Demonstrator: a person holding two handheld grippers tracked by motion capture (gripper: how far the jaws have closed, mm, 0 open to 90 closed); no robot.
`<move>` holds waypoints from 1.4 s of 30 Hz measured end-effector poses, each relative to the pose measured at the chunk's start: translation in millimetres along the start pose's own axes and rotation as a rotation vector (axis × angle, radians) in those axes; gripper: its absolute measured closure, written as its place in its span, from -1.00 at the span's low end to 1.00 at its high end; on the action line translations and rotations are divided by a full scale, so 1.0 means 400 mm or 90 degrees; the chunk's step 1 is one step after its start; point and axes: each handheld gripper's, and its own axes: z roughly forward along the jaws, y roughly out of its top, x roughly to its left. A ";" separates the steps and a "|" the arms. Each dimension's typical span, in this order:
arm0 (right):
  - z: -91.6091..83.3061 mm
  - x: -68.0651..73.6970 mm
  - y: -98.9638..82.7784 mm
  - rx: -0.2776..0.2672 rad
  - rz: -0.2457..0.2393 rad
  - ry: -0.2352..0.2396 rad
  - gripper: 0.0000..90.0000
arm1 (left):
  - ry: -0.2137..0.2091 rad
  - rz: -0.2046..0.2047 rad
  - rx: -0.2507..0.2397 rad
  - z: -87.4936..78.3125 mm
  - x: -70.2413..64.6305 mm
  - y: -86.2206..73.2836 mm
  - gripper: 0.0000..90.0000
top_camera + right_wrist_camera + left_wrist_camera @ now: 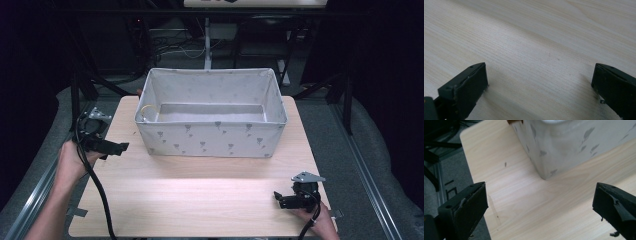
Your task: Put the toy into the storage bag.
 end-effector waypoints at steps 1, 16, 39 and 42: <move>0.000 0.000 0.000 0.000 0.000 0.000 -1.00 | 0.004 -0.001 0.003 0.007 -0.002 -0.008 -1.00; 0.000 0.000 0.000 -0.001 0.000 0.000 -1.00 | -0.021 -0.059 0.013 0.145 -0.016 -0.162 -1.00; 0.001 -0.001 0.000 -0.001 0.000 0.000 -1.00 | -0.002 -0.105 -0.003 0.314 -0.012 -0.316 -1.00; 0.001 -0.001 0.000 -0.002 0.000 0.000 -1.00 | -0.012 -0.109 -0.025 0.319 -0.014 -0.324 -1.00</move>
